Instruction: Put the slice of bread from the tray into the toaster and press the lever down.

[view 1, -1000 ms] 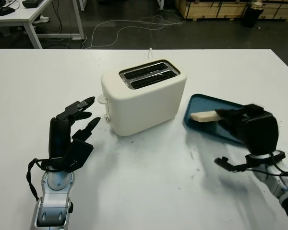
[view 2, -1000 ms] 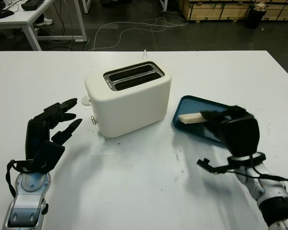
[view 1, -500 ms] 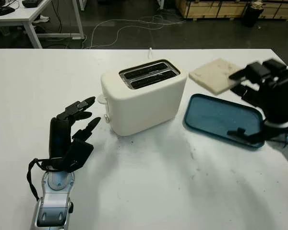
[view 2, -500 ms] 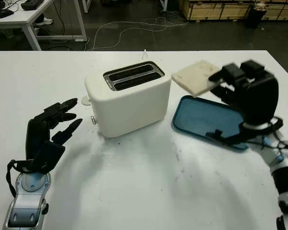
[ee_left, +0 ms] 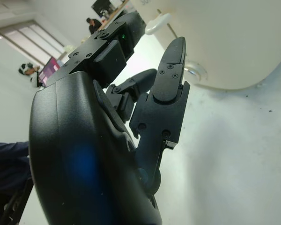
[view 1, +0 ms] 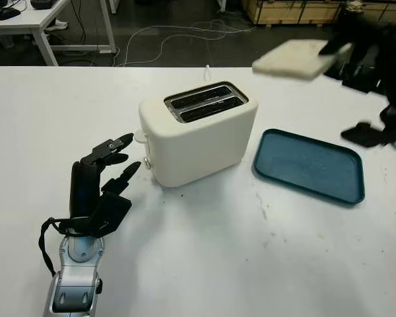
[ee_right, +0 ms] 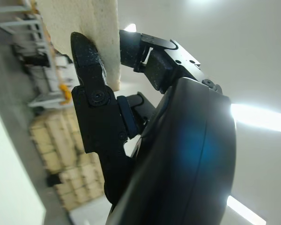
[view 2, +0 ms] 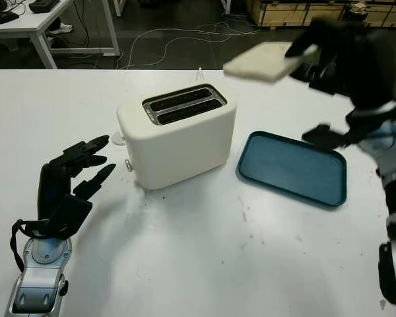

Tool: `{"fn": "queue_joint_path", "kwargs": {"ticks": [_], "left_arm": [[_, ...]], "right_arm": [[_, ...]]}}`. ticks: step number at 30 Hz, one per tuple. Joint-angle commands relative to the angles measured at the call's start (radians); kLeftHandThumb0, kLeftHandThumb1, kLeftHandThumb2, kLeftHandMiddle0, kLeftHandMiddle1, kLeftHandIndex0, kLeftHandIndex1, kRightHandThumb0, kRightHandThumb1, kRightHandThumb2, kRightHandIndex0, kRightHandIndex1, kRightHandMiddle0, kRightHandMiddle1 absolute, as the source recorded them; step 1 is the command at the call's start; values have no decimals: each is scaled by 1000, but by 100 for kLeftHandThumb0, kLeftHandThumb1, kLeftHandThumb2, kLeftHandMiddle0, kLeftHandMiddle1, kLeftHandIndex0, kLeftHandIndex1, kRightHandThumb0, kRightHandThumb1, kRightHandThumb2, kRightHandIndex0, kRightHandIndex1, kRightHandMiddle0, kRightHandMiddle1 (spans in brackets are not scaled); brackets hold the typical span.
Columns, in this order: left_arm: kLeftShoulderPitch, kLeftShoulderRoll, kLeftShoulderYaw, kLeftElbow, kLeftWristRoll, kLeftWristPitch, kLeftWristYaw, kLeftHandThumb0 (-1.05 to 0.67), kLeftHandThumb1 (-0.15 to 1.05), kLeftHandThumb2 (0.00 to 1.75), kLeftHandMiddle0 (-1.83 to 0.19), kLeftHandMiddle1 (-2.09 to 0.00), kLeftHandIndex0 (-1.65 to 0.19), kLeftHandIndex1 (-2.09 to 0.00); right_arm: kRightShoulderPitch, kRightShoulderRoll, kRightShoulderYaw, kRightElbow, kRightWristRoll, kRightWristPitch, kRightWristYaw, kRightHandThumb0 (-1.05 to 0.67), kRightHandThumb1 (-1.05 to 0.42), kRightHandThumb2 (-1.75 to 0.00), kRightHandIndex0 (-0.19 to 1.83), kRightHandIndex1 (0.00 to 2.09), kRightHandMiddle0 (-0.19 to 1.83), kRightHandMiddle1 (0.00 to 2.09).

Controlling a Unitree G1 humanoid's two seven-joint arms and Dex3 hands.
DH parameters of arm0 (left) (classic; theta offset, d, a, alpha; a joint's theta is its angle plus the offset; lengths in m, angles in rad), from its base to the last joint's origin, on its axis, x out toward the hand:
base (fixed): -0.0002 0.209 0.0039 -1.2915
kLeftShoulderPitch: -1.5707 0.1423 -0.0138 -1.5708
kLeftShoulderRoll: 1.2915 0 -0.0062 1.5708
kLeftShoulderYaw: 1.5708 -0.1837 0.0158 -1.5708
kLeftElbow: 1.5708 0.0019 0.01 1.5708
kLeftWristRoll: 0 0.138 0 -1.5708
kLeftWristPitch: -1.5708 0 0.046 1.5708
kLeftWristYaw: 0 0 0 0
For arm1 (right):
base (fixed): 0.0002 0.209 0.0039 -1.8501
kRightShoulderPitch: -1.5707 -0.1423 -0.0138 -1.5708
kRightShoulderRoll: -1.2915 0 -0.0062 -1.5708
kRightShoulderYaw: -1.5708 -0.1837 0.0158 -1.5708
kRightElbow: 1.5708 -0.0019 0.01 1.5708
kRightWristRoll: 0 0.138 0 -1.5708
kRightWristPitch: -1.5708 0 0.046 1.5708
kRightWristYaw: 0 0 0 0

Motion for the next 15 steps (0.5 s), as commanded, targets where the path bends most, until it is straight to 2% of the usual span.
{"fn": "queue_joint_path", "kwargs": {"ticks": [1, 3, 6, 9, 13, 15], "left_arm": [[-6, 0, 3, -10, 8, 0, 6, -26, 92, 15, -50, -91, -81, -3], [-5, 3, 2, -11, 14, 0, 6, -28, 92, 16, -50, -91, -80, -2], [-4, 0, 2, -10, 9, -1, 5, -28, 92, 16, -50, -90, -80, -2], [-3, -3, 4, -9, -2, -1, 2, -28, 92, 17, -50, -90, -80, -2], [-1, -1, 5, -5, 0, -9, 8, -27, 92, 16, -50, -91, -81, -3], [0, -1, 5, -4, -1, -12, 9, -28, 92, 16, -50, -91, -81, -2]], "right_arm": [[-67, 32, -15, 31, 114, 7, 152, -41, -89, 0, 97, 162, 87, 138], [-112, 54, -25, 45, 184, 48, 275, -45, -90, 0, 110, 137, 101, 110], [-174, 82, -34, 54, 217, 100, 375, -47, -87, 0, 118, 125, 111, 96], [-232, 103, -32, 50, 230, 169, 470, -44, -86, 0, 120, 130, 112, 103], [-293, 148, -32, 35, 284, 331, 632, -43, -87, 0, 120, 134, 109, 117], [-306, 167, -20, 17, 271, 387, 661, -44, -84, 0, 123, 134, 110, 120]]}}
